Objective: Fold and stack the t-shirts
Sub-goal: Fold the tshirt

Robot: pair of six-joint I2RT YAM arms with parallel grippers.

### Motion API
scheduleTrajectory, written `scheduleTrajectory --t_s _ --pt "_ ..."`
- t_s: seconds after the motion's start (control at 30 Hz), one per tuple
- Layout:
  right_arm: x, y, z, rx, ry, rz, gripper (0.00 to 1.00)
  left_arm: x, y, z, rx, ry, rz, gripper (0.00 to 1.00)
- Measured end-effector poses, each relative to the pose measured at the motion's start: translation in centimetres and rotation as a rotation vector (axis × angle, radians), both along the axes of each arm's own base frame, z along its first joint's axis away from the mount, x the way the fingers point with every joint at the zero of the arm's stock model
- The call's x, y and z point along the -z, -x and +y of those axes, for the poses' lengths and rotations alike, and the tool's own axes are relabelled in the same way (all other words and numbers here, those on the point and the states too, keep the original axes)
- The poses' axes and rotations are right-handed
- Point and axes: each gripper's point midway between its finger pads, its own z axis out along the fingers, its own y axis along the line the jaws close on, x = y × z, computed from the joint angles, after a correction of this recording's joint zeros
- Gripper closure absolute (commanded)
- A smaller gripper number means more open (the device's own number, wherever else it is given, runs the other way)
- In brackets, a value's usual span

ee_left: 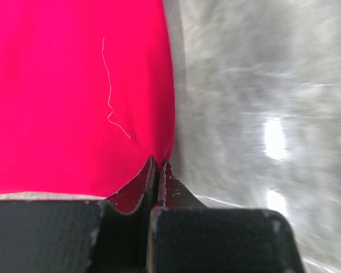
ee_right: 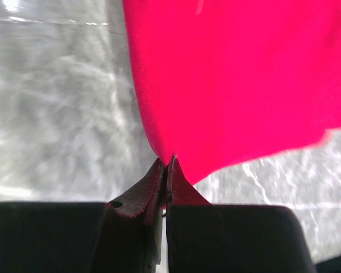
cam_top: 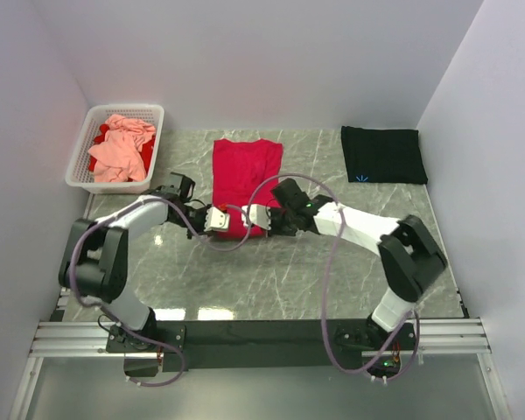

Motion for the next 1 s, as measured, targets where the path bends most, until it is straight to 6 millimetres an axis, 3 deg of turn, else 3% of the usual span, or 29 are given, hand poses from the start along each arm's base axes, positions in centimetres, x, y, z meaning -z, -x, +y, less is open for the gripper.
scheduleTrajectory --t_s 0.13,0.27,0.43,0.57,0.67,0.77,1.0 --pt "-3.7 1.8 -0.3 0.003 -0.066 -0.006 1.0 -3.3 2.2 -0.3 0.043 0.029 -0.018 0.99" --pt "-7.0 5.2 -0.8 -0.033 -0.129 0.001 1.0 -6.5 5.7 -0.3 0.09 0.069 -0.008 0.99" --pt "-9.9 9.6 -1.3 -0.096 -0.189 0.025 1.0 -9.4 9.7 -0.2 0.127 0.119 0.025 0.99" --pt "-11.6 10.8 -1.8 -0.106 -0.231 0.015 1.0 -11.3 11.6 -0.5 0.137 0.155 0.068 0.99" --pt "-12.0 10.9 -2.1 -0.103 -0.236 0.009 1.0 -12.9 10.8 -0.7 0.109 0.167 0.087 0.99" --pt "-11.9 10.0 -2.5 -0.081 -0.23 0.016 1.0 -14.5 8.5 -0.8 0.081 0.179 0.092 0.99" --pt "-13.1 3.8 -2.8 -0.028 -0.229 -0.016 1.0 -15.7 1.0 -1.0 0.037 0.185 0.116 0.99"
